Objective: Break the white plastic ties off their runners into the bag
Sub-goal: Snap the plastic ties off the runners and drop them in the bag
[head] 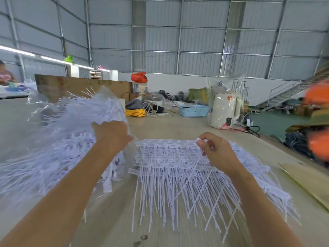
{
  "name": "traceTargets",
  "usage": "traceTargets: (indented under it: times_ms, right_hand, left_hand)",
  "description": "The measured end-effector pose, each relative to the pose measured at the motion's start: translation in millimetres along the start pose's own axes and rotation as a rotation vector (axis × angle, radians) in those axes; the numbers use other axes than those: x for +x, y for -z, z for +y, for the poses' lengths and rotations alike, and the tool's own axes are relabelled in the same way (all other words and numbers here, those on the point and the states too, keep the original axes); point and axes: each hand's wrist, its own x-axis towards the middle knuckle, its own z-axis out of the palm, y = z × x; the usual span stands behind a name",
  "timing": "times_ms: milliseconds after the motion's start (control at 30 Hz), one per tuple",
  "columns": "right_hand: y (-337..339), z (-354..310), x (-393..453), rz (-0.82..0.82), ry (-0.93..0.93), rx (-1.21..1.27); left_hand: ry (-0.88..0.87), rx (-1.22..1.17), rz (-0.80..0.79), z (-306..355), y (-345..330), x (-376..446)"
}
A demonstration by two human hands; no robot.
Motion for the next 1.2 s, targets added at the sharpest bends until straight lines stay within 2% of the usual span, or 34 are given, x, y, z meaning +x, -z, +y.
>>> traceTargets:
  times_ms: [67, 100, 167, 233, 267, 333, 500, 600, 667, 733, 800, 900, 933, 967, 1000, 1033, 1067, 1133, 1200]
  right_hand:
    - [0.6, -5.8, 0.3, -0.016, 0.061, 0.067]
    - [0.5, -7.7, -0.3, -0.035, 0.084, 0.112]
    - [0.4, -9.5, -2.5, -0.078, 0.084, 0.187]
    - [1.8, -8.8, -4.0, -0.115, 0.069, 0.224]
    - [2.8, -8.5, -4.7, -0.132, 0.056, 0.255]
    - [4.1, -7.0, -5.2, -0.149, 0.034, 0.292]
    - [2.6, -4.3, -2.5, -0.158, -0.049, 0.05]
    - [15.6, 3.8, -1.0, -0.298, -0.18, -0.3]
    - [25.0, 6.1, -1.1, -0.306, -0.211, -0.456]
    - [33.6, 2.9, -1.8, -0.128, -0.195, -0.512]
    - [44.7, -7.1, -2.9, 0.176, -0.092, -0.572]
    - [63.1, -33.7, -7.3, 0.782, 0.196, -0.498]
    - [66.3, -44.7, -9.0, 0.926, 0.307, -0.426]
    - [66.7, -52.9, -8.3, 0.971, 0.407, -0.355]
    - [62.4, -59.4, -7.1, 0.903, 0.472, -0.303]
    - [54.4, -61.5, -5.2, 0.757, 0.482, -0.283]
    - [43.9, -60.2, -3.8, 0.552, 0.424, -0.312]
    - [18.1, -46.5, -0.9, 0.126, 0.231, -0.535]
    - [-6.8, -26.6, -1.5, -0.137, 0.081, -0.672]
  left_hand:
    - [-0.197, -0.408, 0.093, 39.2, 9.0, -19.7]
    - [-0.278, -0.634, 0.076, 59.2, 10.8, -29.6]
    - [-0.398, -0.927, -0.046, 95.9, 9.0, -46.5]
    - [-0.427, -1.167, -0.2, 121.7, 1.9, -56.8]
    - [-0.41, -1.305, -0.254, 129.9, -2.6, -60.0]
    - [-0.385, -1.481, -0.223, 139.1, -13.3, -63.2]
    - [-0.167, -1.707, -0.147, 140.8, -28.7, -63.7]
    - [0.061, -1.943, -0.282, 129.2, -33.7, -58.0]
    - [0.089, -1.984, -0.465, 120.9, -39.3, -55.5]
    - [0.114, -1.991, -0.631, 115.4, -44.6, -53.2]
    - [0.146, -2.019, -0.689, 114.8, -48.3, -51.3]
    - [0.161, -1.984, -0.684, 118.4, -52.3, -49.5]
    - [0.157, -1.993, -0.688, 118.8, -53.7, -48.4]
    - [0.159, -2.014, -0.701, 118.3, -54.1, -47.4]
    - [0.161, -2.048, -0.721, 116.1, -54.0, -46.2]
    - [0.157, -2.087, -0.751, 113.6, -53.9, -44.4]
    - [0.136, -2.126, -0.79, 110.6, -54.7, -42.4]
    - [0.055, -2.202, -0.879, 104.8, -55.8, -37.7]
    - [0.014, -2.204, -0.906, 102.2, -52.3, -35.9]
